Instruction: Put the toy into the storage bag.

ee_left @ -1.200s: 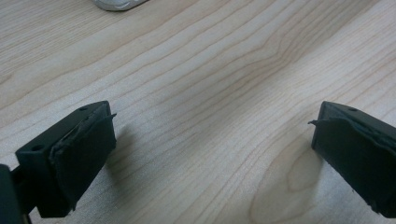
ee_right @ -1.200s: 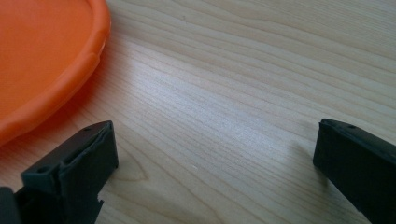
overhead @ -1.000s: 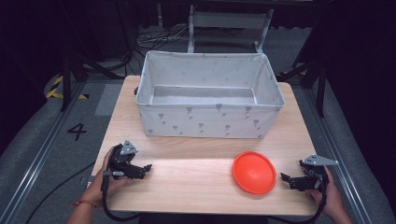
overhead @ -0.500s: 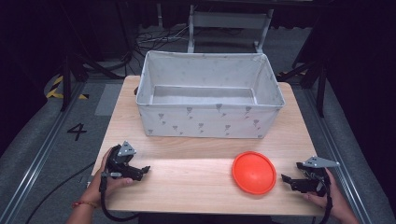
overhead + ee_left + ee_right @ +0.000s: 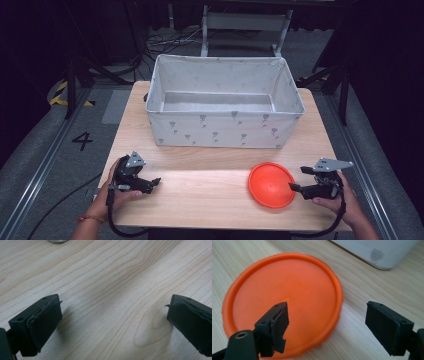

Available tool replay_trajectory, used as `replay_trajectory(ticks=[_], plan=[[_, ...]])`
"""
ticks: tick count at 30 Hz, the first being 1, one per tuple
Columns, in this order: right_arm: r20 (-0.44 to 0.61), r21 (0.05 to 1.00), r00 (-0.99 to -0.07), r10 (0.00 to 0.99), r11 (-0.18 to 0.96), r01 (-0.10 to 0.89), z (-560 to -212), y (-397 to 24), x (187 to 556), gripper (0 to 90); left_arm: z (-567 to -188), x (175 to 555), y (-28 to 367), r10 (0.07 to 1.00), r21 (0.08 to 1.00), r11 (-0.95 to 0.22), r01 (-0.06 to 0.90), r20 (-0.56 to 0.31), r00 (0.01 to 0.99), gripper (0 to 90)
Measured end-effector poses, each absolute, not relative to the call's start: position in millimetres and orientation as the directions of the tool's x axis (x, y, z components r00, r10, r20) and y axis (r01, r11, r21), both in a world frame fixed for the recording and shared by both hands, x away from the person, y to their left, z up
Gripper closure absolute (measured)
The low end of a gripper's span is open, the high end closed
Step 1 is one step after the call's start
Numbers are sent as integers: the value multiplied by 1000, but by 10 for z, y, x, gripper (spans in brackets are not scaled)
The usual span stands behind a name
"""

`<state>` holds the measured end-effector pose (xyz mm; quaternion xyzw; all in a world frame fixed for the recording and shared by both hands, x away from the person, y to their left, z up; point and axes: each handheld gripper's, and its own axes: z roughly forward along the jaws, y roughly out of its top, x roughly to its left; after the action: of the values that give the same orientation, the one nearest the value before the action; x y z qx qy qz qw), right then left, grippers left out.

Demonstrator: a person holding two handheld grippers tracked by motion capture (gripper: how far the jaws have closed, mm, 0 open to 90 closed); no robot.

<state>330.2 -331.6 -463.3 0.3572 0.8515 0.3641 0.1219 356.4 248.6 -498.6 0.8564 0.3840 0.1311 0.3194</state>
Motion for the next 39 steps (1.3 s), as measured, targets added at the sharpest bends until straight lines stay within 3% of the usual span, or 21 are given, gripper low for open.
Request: replay_trajectory(ticks=[5,16,18,20,23,29,39], plan=[[49,651,-751,658,550,524,-4729,-3081,3516,188,-4984,3561,2486,745,648,-501,573,-15,667,2],[82,617,-748,658,556,557,-4892,-2954,3671,213,-4984,3562,2487,743,648,-502,573,-15,669,2],[88,621,-746,660,549,560,-4882,-2945,3644,277,-4984,3562,2488,743,648,-503,572,-15,669,1],[83,619,-744,663,550,560,-4879,-2930,3626,283,-4984,3562,2488,743,648,-503,573,-15,669,2],[98,636,-711,696,506,583,-4871,-2968,3631,464,-4985,3563,2487,743,649,-502,572,-16,669,2],[153,649,-692,705,457,608,-4847,-3081,3673,654,-4987,3564,2487,740,647,-501,575,-24,672,2],[162,713,-729,665,431,553,-4618,-3134,3616,793,-4986,3565,2487,740,647,-502,574,-23,673,1]])
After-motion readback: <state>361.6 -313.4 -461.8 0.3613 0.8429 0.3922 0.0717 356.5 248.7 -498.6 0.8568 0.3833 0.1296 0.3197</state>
